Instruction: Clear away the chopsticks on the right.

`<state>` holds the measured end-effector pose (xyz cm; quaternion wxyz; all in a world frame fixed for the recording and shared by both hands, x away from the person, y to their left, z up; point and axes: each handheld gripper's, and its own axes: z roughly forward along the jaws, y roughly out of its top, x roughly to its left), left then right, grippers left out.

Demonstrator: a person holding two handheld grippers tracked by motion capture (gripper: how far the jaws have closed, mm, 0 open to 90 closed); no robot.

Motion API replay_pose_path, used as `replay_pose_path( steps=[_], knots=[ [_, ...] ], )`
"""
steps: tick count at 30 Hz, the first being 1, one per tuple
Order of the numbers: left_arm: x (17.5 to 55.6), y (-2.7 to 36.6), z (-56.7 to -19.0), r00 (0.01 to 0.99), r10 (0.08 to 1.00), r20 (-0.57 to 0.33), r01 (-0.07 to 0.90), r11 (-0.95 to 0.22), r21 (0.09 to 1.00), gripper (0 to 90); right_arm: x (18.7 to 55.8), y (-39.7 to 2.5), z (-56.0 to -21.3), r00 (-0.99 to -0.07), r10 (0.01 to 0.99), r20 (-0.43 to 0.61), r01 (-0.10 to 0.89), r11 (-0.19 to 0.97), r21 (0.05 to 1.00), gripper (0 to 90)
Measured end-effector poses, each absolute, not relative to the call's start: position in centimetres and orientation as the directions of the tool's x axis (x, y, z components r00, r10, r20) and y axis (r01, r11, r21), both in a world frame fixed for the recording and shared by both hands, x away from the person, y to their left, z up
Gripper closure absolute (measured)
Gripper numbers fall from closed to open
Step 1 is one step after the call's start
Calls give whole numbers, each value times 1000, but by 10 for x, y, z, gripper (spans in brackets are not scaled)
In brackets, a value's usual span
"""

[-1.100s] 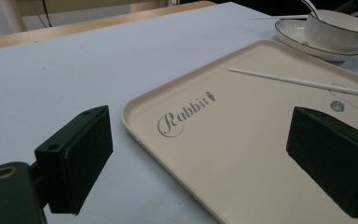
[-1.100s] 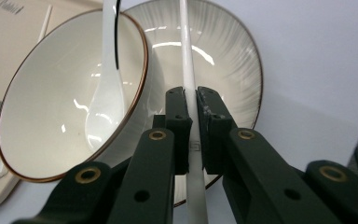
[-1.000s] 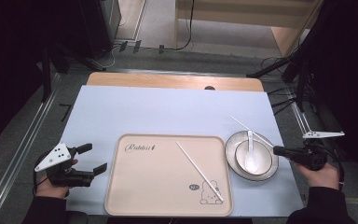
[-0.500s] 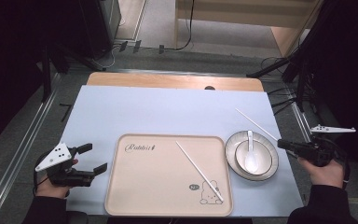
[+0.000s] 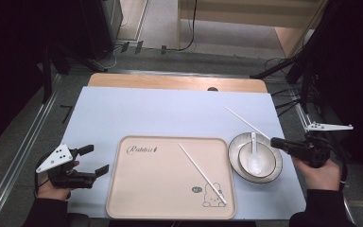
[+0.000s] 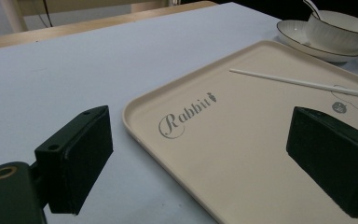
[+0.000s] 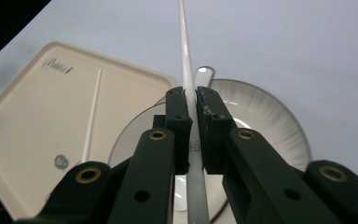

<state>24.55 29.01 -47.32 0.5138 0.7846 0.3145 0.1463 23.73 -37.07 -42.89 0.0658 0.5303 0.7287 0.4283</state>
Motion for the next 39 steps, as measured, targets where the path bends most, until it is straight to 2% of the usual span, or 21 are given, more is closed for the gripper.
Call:
replay_pose_path(
  steps=[6, 12, 33, 39],
  knots=[
    [247, 290, -473, 761, 642, -93, 343, -276, 898, 74, 230, -356, -429, -439, 820, 368, 712, 67, 699, 852],
    [247, 289, -473, 763, 639, -95, 341, -274, 899, 74, 215, -331, -427, -448, 834, 321, 689, 94, 719, 851],
    [247, 289, -473, 760, 643, -95, 342, -272, 899, 74, 188, -272, -460, -481, 817, 316, 717, 160, 678, 850],
    [247, 289, -473, 761, 642, -95, 342, -273, 899, 73, 188, -256, -472, -496, 824, 273, 718, 212, 663, 850]
  ],
)
